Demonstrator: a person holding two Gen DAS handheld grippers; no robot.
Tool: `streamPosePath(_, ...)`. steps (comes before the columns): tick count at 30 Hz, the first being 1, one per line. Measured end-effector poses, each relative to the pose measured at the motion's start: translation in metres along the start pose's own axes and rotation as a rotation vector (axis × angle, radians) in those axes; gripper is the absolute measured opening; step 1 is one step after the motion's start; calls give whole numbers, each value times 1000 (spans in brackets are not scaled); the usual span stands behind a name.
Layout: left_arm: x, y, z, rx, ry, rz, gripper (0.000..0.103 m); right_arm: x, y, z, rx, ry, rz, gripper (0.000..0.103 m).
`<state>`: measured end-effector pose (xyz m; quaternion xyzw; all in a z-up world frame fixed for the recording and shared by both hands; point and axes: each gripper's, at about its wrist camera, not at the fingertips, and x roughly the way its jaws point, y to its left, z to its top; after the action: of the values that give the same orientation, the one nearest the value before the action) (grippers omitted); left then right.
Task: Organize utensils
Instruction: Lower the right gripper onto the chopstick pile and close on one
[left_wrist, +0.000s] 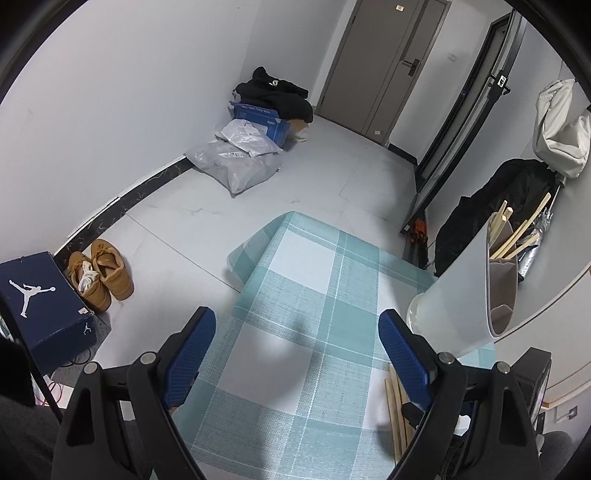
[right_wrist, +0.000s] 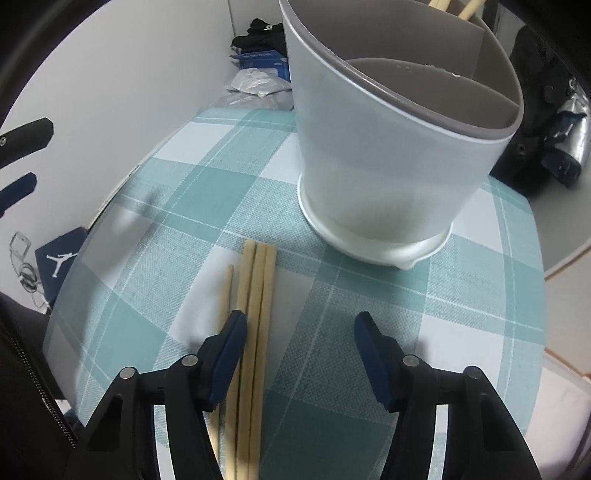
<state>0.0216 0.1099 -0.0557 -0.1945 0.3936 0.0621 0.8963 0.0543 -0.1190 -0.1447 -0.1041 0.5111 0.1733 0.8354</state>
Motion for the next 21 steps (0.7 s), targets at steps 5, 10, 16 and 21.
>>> streamPosePath(5,0,2,0,-1,7,2,88,-3,-2,0,9,2,-3,53)
streamPosePath(10,1,2,-1,5,10,10,88,-9,-4,0,24,-9,-2,45)
streamPosePath(16,7,3,-1,-9,42,1,88,-7,0,2,0,8,-35,45)
streamPosePath(21,11,8,0,-38,59,3,88,-6,5,5,-35,10,-82,45)
